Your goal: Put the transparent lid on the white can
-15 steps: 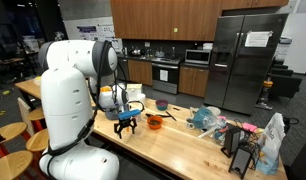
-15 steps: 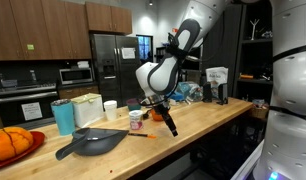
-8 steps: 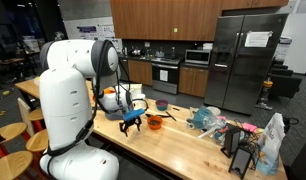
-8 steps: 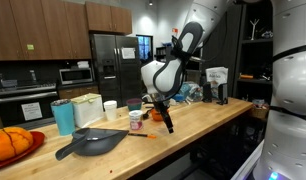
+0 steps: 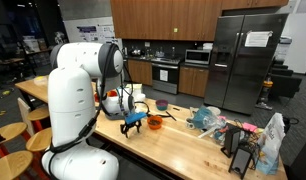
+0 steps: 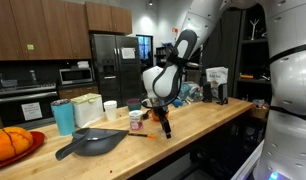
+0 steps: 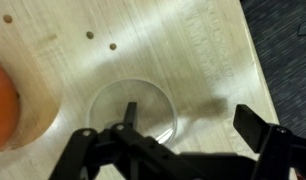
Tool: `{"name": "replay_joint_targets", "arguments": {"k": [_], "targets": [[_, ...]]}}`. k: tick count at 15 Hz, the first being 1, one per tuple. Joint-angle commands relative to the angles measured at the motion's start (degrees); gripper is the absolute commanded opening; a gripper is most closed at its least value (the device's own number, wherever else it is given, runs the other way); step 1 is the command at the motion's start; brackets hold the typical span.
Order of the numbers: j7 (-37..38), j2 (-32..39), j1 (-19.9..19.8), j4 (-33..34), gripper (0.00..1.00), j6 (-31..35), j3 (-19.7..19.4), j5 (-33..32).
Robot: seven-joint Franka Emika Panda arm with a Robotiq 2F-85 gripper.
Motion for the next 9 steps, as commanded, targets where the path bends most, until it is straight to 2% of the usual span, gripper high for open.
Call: {"name": "replay_joint_targets", "arguments": {"k": [1,4,9], "targets": [[-2.8,1.1,-1.4,0.4,0.7,1.4,0.6,1.9],[-3.5,1.1,-1.8,0.9,0.5,1.5,0.5,2.4],[-5.5,0.9,-2.6,1.3,0.1,1.5,0.8,4.8]]}}
